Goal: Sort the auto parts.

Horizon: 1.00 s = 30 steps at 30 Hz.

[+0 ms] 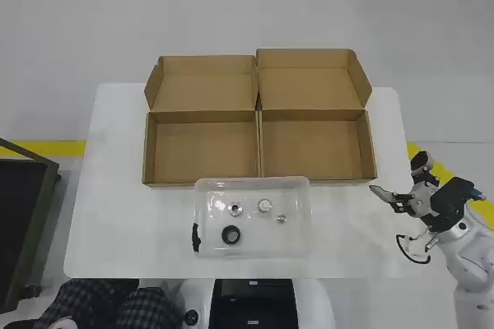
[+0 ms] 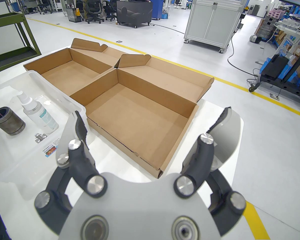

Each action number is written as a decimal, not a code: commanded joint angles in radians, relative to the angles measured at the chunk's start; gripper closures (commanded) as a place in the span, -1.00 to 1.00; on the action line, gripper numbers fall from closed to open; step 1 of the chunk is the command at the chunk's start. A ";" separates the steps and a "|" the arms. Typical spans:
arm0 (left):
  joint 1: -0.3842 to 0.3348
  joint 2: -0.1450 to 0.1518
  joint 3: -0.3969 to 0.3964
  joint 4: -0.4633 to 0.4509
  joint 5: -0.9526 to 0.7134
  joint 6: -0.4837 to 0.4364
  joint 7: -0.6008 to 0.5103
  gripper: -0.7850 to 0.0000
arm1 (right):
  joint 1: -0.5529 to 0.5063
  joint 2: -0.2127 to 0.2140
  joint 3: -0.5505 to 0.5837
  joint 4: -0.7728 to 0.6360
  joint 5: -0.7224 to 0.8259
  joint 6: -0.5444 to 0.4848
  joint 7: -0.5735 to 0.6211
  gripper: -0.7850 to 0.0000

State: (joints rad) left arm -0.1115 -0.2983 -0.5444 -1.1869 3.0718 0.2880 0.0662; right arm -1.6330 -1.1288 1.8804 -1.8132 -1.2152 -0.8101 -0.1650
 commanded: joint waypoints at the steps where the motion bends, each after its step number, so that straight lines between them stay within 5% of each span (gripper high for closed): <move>1: 0.000 0.000 0.000 0.000 0.000 0.000 0.000 -1.00 | 0.000 0.000 0.000 0.000 0.000 0.000 0.000 -1.00; 15: 0.000 0.000 0.000 0.000 0.000 0.000 0.000 -1.00 | -0.002 0.001 -0.014 -0.014 -0.019 0.010 0.044 -1.00; 30: 0.000 0.000 0.000 0.000 0.000 0.000 0.000 -1.00 | 0.063 0.011 -0.195 -0.087 -0.134 -0.026 0.191 -1.00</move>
State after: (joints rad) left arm -0.1115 -0.2983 -0.5444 -1.1869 3.0718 0.2880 0.0662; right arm -1.5703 -1.1185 1.6952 -1.8965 -1.3436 -0.8321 0.0238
